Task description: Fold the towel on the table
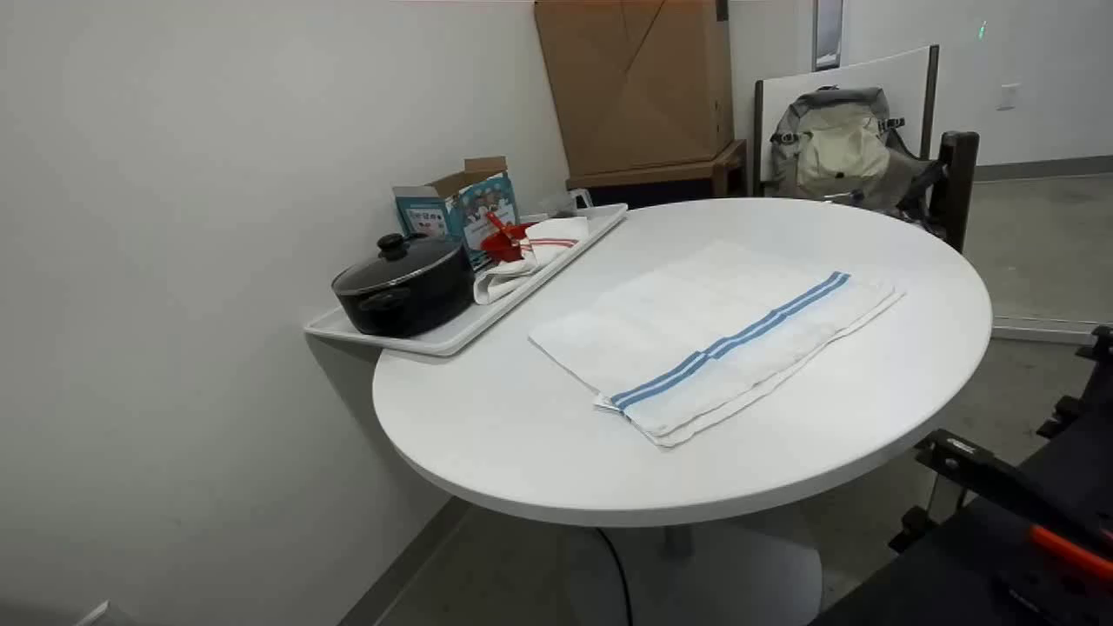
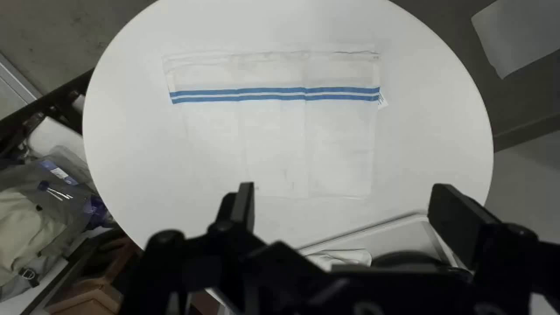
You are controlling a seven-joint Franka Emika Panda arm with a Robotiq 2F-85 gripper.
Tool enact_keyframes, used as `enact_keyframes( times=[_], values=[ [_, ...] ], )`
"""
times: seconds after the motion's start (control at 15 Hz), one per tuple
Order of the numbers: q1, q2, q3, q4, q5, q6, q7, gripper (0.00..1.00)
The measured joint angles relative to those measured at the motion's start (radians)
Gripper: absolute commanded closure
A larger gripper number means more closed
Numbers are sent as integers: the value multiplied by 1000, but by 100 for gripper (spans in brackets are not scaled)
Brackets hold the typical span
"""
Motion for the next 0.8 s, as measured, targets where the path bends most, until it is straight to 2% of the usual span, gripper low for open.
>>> enact_keyframes(
  times=[0.53, 0.67, 0.8],
  values=[
    [-12, 1, -10, -5, -1, 1, 3, 0],
    [-39, 7, -44, -25, -5, 4, 2, 0],
    [-72, 15, -108, -54, -8, 17, -10, 0]
  ],
)
